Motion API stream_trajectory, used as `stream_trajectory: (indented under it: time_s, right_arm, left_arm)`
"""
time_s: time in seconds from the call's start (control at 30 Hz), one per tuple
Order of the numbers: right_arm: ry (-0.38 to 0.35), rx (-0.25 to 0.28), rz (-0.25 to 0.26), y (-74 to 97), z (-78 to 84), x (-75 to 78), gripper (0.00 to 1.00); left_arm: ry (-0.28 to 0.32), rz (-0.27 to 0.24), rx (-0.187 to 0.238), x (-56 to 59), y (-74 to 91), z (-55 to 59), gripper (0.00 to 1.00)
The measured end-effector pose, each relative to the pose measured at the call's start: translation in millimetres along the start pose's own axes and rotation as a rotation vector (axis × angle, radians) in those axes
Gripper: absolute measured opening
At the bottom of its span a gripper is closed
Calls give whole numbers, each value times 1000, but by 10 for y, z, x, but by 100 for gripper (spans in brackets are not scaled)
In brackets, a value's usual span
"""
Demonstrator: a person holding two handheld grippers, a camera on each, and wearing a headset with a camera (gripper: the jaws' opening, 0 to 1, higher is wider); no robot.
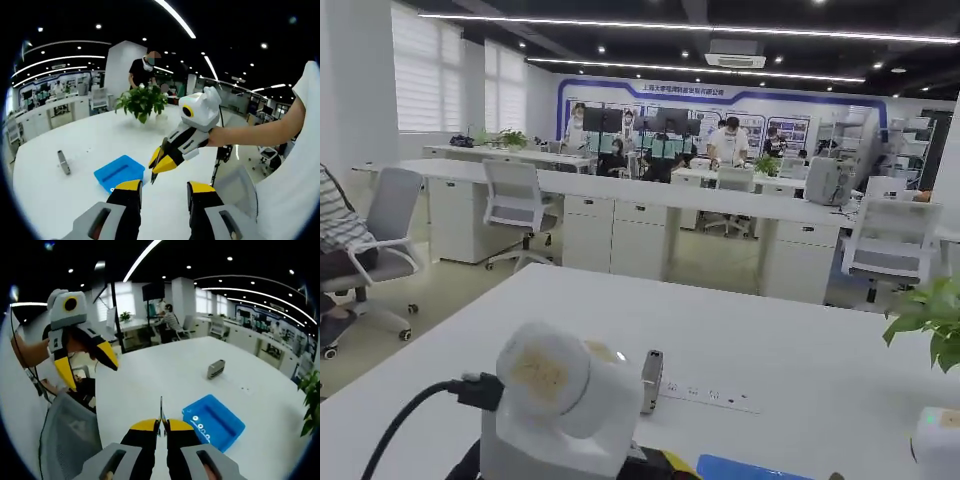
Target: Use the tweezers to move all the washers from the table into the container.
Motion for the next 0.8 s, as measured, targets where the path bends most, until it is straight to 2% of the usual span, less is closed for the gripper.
stream_trajectory:
  time_s: [0.07,0.1,0.17,0.23,0.27,0.4,0.47,0.5,0.67,0.73,0.8]
  right_arm:
    - [20,11,-59,11,-51,-106,3]
    - [26,18,-91,17,-80,-165,3]
    - [36,3,-157,23,-92,-286,3]
    - [81,-18,-243,15,-82,-439,3]
    - [85,-23,-262,15,-77,-480,3]
    - [101,-50,-317,17,-40,-588,3]
    - [99,-52,-320,23,-37,-592,3]
    - [99,-50,-325,28,-40,-600,3]
    - [100,-45,-376,77,-71,-667,3]
    - [104,-47,-403,87,-88,-706,3]
    - [113,-57,-408,87,-84,-706,3]
  left_arm:
    - [9,50,-10,46,-45,-26,33]
    - [10,58,-12,50,-54,-34,32]
    - [1,75,-3,62,-95,-102,30]
    - [-15,118,4,116,-133,-169,26]
    - [-28,134,1,135,-157,-192,23]
    - [-40,171,-16,154,-252,-193,17]
    - [-40,210,-20,197,-289,-175,15]
    - [-46,250,-27,251,-299,-158,13]
    - [-52,258,-34,269,-385,-149,9]
    - [-52,309,-60,335,-393,-103,6]
    - [-54,339,-56,380,-397,-117,0]
Point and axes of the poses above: the centre of the closed fingertips' face, and the gripper's own axes: y roughly backward along the fingers, x roughly to its right, z roughly out of its underside, the point moved 1 cm from there along y, roughly backward along the fingers, and after that the axes turned 12 degrees about y, right-handed, at the moved point
